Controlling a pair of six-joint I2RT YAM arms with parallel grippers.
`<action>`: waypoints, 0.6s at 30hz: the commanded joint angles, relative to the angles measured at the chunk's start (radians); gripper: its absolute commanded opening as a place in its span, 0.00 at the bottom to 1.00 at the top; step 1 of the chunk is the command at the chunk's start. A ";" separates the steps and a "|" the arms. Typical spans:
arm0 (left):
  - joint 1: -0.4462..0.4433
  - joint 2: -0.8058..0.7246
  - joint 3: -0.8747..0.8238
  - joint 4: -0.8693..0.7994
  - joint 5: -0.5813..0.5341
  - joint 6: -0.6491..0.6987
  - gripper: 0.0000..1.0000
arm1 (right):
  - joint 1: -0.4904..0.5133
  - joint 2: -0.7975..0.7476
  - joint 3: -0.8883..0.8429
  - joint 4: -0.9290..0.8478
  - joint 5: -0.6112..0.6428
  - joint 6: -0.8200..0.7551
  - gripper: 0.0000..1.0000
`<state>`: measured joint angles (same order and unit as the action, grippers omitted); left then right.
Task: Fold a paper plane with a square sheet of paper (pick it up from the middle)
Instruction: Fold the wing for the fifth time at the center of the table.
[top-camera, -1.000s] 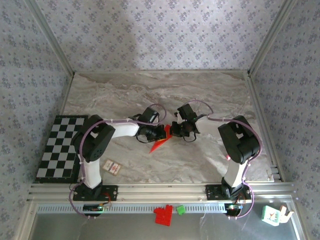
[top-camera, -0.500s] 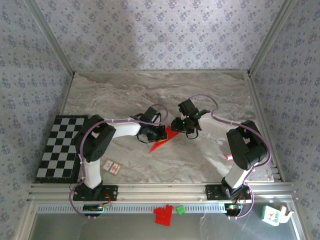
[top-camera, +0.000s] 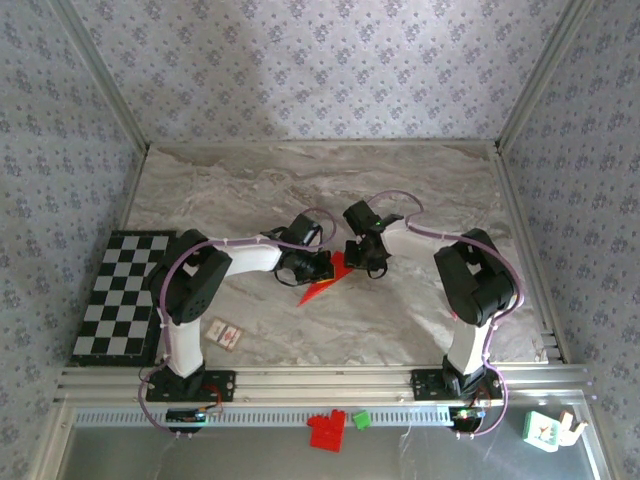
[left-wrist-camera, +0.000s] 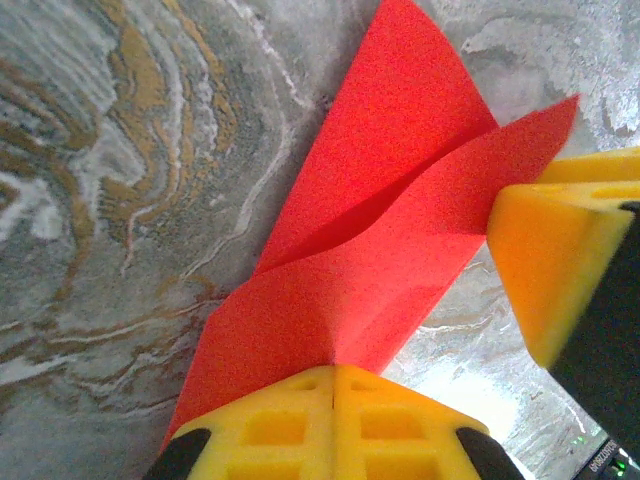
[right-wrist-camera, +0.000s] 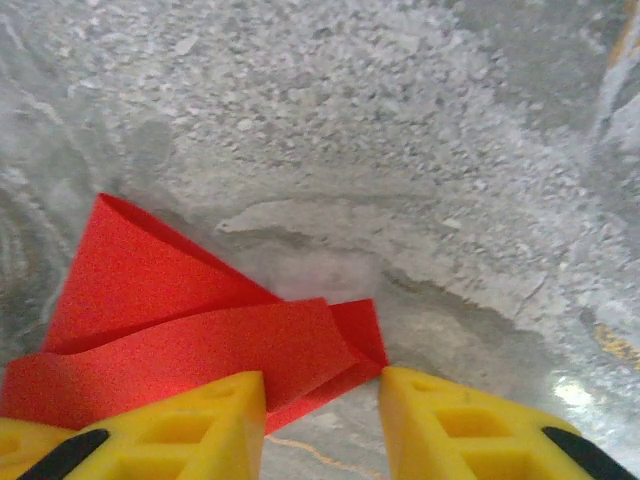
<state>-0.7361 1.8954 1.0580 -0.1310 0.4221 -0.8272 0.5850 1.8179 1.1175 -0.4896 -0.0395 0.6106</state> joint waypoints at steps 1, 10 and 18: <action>-0.009 0.037 -0.004 -0.080 -0.032 0.020 0.00 | -0.001 0.033 0.021 -0.063 0.039 0.010 0.33; -0.009 0.041 -0.012 -0.084 -0.037 0.014 0.00 | -0.002 0.072 0.026 -0.107 0.087 0.037 0.22; -0.009 0.038 -0.016 -0.083 -0.037 0.012 0.00 | -0.016 0.069 0.020 -0.105 0.085 0.068 0.14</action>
<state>-0.7361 1.8965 1.0580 -0.1310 0.4221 -0.8276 0.5827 1.8458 1.1519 -0.5510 0.0177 0.6468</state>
